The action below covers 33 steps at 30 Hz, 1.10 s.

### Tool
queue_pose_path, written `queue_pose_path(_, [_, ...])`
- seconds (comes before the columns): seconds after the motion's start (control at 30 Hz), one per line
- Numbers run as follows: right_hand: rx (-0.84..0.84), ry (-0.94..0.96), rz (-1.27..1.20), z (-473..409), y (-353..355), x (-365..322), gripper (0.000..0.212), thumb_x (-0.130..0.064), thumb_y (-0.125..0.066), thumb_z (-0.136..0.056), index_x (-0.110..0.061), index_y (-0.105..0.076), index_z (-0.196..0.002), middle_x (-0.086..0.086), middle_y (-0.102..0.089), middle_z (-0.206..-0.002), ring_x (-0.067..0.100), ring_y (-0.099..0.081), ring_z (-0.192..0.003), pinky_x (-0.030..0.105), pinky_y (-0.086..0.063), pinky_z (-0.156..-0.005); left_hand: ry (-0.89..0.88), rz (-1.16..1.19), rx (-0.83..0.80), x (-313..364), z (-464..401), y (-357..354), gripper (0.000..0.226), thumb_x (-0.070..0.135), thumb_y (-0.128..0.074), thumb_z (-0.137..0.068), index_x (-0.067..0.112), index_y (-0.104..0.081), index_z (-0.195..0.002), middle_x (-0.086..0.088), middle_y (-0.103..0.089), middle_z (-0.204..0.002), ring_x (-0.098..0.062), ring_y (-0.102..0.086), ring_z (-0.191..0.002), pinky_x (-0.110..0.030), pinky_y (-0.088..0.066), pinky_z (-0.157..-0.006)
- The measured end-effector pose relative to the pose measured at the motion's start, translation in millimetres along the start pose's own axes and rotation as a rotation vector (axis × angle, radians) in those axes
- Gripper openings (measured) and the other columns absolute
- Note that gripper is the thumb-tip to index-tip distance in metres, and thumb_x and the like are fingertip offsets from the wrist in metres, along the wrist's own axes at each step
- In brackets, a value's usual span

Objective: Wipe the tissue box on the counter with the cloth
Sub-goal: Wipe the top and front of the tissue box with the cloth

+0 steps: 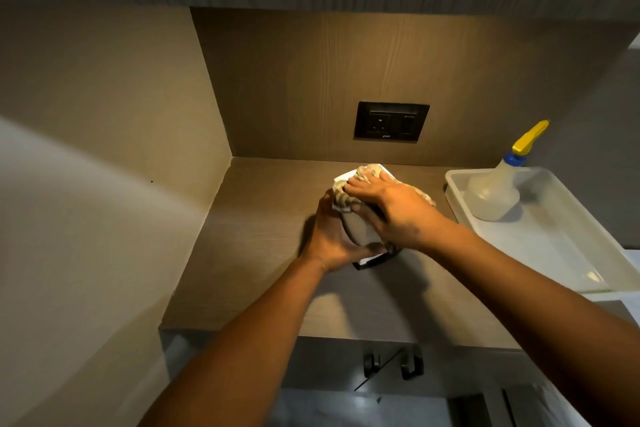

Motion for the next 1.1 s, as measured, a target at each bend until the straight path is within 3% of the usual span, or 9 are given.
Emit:
queue_pose_path(0.13, [-0.027, -0.042, -0.036, 36, 8, 18, 0.047, -0.032, -0.054, -0.098, -0.026, -0.046, -0.144, 0.000, -0.041, -0.151, 0.017, -0.024, -0.143, 0.034, -0.011, -0.118, 0.063, 0.001, -0.009, -6, 1, -1, 0.128, 0.069, -0.092, -0.040, 0.030, -0.027, -0.144, 0.002, -0.048, -0.138, -0.017, -0.051, -0.126, -0.041, -0.053, -0.101])
queue_pose_path(0.23, [0.002, -0.195, -0.064, 23, 17, 43, 0.044, -0.029, -0.056, -0.097, -0.027, -0.050, -0.140, 0.005, -0.049, -0.147, 0.030, -0.039, -0.137, 0.048, -0.028, -0.114, 0.069, -0.006, -0.031, -9, 1, -2, 0.140, 0.066, -0.096, -0.040, 0.022, -0.023, -0.151, 0.000, -0.043, -0.144, -0.016, -0.045, -0.132, -0.036, -0.045, -0.108])
queue_pose_path(0.33, [0.001, -0.283, -0.049, -6, 14, 54, 0.040, -0.034, -0.051, -0.099, -0.027, -0.052, -0.138, 0.004, -0.052, -0.144, 0.034, -0.045, -0.131, 0.047, -0.031, -0.110, 0.071, 0.000, -0.033, -7, 1, -2, 0.143, 0.067, -0.095, -0.040, 0.023, -0.019, -0.153, 0.000, -0.040, -0.147, -0.017, -0.043, -0.135, -0.036, -0.042, -0.110])
queue_pose_path(0.57, [0.034, -0.127, 0.039, -28, 9, 15, 0.028, -0.025, -0.056, -0.096, -0.021, -0.064, -0.122, 0.011, -0.063, -0.119, 0.033, -0.052, -0.110, 0.039, -0.041, -0.087, 0.070, -0.061, -0.016, -8, 1, -2, 0.134, 0.079, -0.088, -0.038, 0.032, -0.022, -0.145, 0.006, -0.042, -0.140, -0.015, -0.046, -0.128, -0.041, -0.048, -0.105])
queue_pose_path(0.63, [0.034, -0.063, 0.016, -14, 3, 2, 0.027, -0.022, -0.057, -0.095, -0.018, -0.064, -0.121, 0.011, -0.064, -0.121, 0.034, -0.051, -0.118, 0.037, -0.038, -0.096, 0.032, -0.061, 0.010, -3, 1, 0, 0.127, 0.078, -0.088, -0.039, 0.034, -0.027, -0.142, 0.008, -0.044, -0.139, -0.012, -0.049, -0.126, -0.038, -0.050, -0.104])
queue_pose_path(0.73, [0.031, -0.054, -0.033, 12, -1, 1, 0.039, -0.025, -0.056, -0.097, -0.016, -0.055, -0.136, 0.009, -0.052, -0.143, 0.028, -0.035, -0.139, 0.032, -0.016, -0.111, -0.001, -0.042, 0.026, -2, 1, 0, 0.125, 0.073, -0.089, -0.040, 0.033, -0.033, -0.144, 0.006, -0.048, -0.140, -0.012, -0.051, -0.127, -0.035, -0.050, -0.104])
queue_pose_path(0.83, [0.045, -0.128, -0.019, 14, 6, 22, 0.039, -0.030, -0.054, -0.098, -0.022, -0.055, -0.137, 0.008, -0.052, -0.144, 0.028, -0.040, -0.136, 0.035, -0.024, -0.112, 0.078, -0.025, -0.013, -8, 3, -3, 0.136, 0.072, -0.091, -0.038, 0.027, -0.025, -0.149, 0.002, -0.045, -0.142, -0.018, -0.049, -0.131, -0.036, -0.048, -0.105])
queue_pose_path(0.93, [0.075, -0.244, -0.021, -9, 14, 40, 0.032, -0.028, -0.056, -0.097, -0.024, -0.061, -0.129, 0.010, -0.065, -0.126, 0.033, -0.058, -0.111, 0.036, -0.046, -0.087, 0.069, -0.029, -0.034, -7, 2, -4, 0.143, 0.071, -0.093, -0.040, 0.024, -0.019, -0.152, 0.001, -0.040, -0.146, -0.017, -0.044, -0.134, -0.035, -0.043, -0.107])
queue_pose_path(1.1, [0.040, -0.270, 0.032, -45, 7, 30, 0.026, -0.026, -0.053, -0.097, -0.018, -0.066, -0.118, 0.010, -0.061, -0.107, 0.028, -0.057, -0.097, 0.034, -0.043, -0.075, 0.096, -0.055, -0.017, -11, 3, -4, 0.139, 0.074, -0.091, -0.038, 0.023, -0.023, -0.148, 0.004, -0.041, -0.139, -0.009, -0.041, -0.126, -0.034, -0.044, -0.104])
Point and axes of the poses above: each hand's wrist, its own z-axis away from the middle knuckle, its own y-axis out of the back of the hand, x = y × z, the point moved 7 cm from there along -z, towards the middle knuckle
